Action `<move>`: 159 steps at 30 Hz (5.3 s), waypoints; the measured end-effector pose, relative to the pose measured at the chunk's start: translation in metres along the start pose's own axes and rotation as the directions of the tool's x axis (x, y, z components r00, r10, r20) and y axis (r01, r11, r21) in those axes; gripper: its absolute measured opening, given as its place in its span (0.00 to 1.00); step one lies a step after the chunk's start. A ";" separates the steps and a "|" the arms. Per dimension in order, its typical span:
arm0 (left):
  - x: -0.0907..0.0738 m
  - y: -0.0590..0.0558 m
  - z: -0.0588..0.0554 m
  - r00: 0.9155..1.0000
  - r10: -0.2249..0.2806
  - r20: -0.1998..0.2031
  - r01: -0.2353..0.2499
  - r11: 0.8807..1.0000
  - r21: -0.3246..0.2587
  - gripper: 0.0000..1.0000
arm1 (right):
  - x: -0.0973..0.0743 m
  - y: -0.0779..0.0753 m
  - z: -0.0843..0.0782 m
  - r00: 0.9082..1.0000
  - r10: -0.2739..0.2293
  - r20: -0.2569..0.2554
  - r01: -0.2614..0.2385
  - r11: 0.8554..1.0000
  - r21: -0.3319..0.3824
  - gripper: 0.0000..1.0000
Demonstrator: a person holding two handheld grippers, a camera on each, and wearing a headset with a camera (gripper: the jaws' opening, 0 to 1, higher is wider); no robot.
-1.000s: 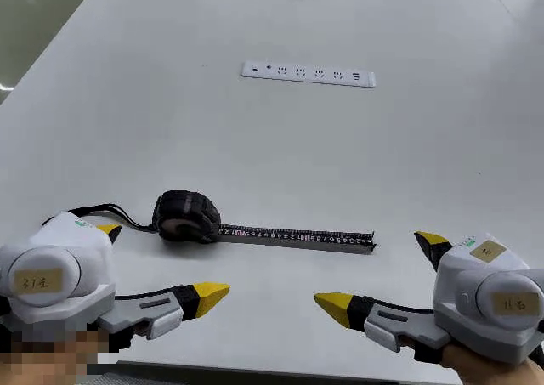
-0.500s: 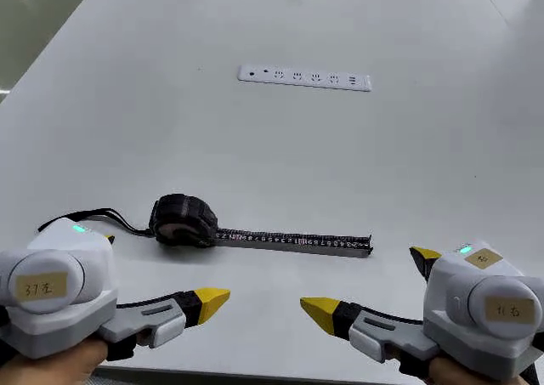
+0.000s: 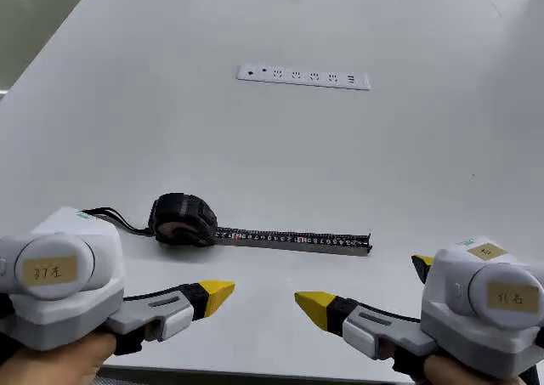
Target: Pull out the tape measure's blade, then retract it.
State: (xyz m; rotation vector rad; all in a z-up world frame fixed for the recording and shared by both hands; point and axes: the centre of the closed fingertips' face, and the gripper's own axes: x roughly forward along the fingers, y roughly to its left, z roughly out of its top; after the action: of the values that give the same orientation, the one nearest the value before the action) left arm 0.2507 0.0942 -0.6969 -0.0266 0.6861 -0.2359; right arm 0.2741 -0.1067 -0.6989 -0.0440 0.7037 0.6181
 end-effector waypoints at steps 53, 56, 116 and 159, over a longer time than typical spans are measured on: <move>0.026 0.002 0.017 0.999 0.047 -0.006 -0.047 0.997 -0.062 0.99 | 0.012 -0.007 0.000 0.991 0.104 -0.082 -0.108 0.993 -0.054 0.97; 0.032 0.004 0.018 0.999 0.051 -0.007 -0.051 0.996 -0.069 0.99 | 0.015 -0.008 -0.002 0.988 0.121 -0.093 -0.127 0.990 -0.064 0.95; 0.103 0.055 0.001 0.981 0.178 -0.083 -0.189 0.967 -0.168 0.70 | 0.085 -0.085 -0.026 0.865 0.210 -0.456 -0.432 0.774 -0.463 0.35; 0.119 0.056 -0.004 0.977 0.187 -0.104 -0.204 0.961 -0.186 0.66 | 0.103 -0.097 -0.040 0.772 0.206 -0.601 -0.606 0.524 -0.599 0.12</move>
State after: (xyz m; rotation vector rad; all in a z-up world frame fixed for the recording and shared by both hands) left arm 0.3492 0.1226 -0.7797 -0.1368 0.7900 0.0218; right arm 0.3646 -0.1430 -0.8094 -0.8954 0.8719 1.4077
